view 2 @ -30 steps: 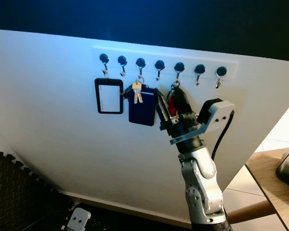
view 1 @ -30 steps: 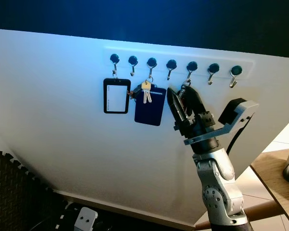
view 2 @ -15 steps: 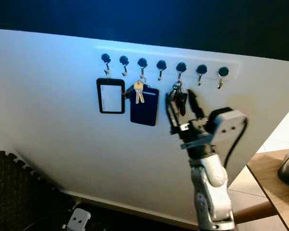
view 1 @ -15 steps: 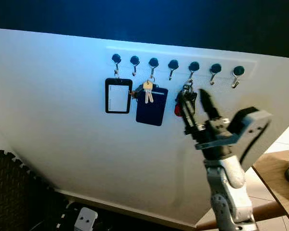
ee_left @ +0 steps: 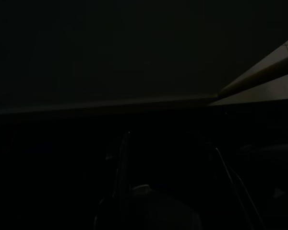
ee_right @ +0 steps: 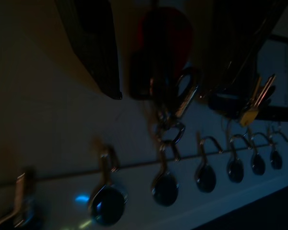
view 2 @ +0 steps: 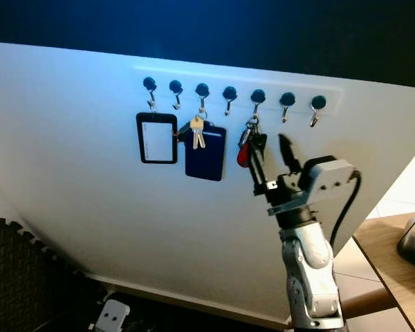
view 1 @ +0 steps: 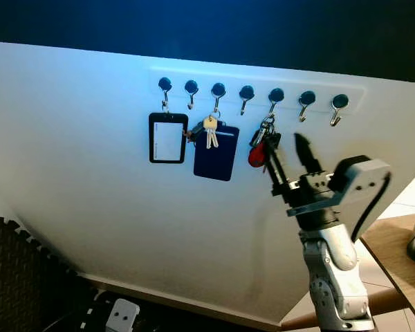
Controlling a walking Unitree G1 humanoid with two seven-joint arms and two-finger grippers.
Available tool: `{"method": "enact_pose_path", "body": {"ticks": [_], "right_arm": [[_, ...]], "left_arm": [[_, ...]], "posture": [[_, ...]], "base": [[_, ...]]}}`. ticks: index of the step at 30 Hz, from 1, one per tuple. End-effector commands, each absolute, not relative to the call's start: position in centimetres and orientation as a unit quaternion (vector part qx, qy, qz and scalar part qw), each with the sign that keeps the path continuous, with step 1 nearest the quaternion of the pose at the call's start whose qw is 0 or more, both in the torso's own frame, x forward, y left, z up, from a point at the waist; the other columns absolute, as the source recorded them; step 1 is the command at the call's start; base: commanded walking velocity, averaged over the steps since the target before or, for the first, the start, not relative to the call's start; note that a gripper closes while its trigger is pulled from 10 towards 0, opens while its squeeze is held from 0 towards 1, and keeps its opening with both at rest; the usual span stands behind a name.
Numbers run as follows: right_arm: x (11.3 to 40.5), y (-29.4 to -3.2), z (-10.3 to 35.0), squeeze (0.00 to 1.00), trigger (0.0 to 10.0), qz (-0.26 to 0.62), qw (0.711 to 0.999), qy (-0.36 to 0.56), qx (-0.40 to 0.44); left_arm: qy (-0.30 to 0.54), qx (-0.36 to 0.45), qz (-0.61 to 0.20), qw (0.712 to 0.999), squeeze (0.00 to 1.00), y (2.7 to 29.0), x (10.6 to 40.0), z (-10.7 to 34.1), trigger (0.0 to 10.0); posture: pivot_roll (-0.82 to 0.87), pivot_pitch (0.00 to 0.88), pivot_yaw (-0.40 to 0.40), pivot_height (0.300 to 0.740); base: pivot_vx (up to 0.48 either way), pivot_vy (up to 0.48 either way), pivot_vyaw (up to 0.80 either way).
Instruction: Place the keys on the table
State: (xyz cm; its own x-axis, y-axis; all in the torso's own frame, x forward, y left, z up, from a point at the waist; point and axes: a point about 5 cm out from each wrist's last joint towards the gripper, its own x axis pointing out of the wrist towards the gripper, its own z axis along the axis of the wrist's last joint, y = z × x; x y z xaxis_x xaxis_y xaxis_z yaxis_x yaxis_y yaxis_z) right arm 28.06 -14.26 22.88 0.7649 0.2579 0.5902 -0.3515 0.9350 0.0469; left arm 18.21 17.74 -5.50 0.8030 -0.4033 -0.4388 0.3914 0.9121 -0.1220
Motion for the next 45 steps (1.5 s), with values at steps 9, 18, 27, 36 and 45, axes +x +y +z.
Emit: {"method": "enact_pose_path", "body": {"ticks": [9, 18, 27, 36, 45], "right_arm": [[29.2, -12.5, 22.7, 0.0, 10.0, 0.217, 0.933, -0.276, 0.077], [28.8, -11.7, 22.9, 0.0, 10.0, 0.253, 0.923, -0.278, 0.085], [28.2, -12.0, 24.8, 0.0, 10.0, 0.245, 0.904, -0.334, 0.107], [27.9, -11.7, 26.3, 0.0, 10.0, 0.246, 0.891, -0.362, 0.12], [27.7, -11.2, 26.9, 0.0, 10.0, 0.257, 0.883, -0.371, 0.129]], "left_arm": [[0.236, -0.003, -0.202, 0.951, 0.0, 18.2, 18.1, -5.5, 10.0], [0.23, -0.003, -0.203, 0.952, 0.0, 18.2, 18.1, -5.4, 10.0], [0.218, -0.001, -0.208, 0.953, 0.0, 18.2, 18.3, -5.1, 10.0], [0.214, 0.001, -0.21, 0.954, 0.0, 18.5, 18.4, -4.9, 10.0], [0.214, 0.002, -0.209, 0.954, 0.0, 18.6, 18.5, -4.9, 10.0]], "posture": [[0.08, 0.133, -0.036, 0.74], [0.08, 0.135, -0.037, 0.74], [0.08, 0.128, -0.033, 0.74], [0.09, 0.123, -0.033, 0.74], [0.09, 0.122, -0.032, 0.74]], "base": [[0.0, 0.0, 0.0], [0.0, 0.0, 0.0], [0.0, 0.0, 0.0], [0.0, 0.0, 0.0], [0.0, 0.0, 0.0]]}}
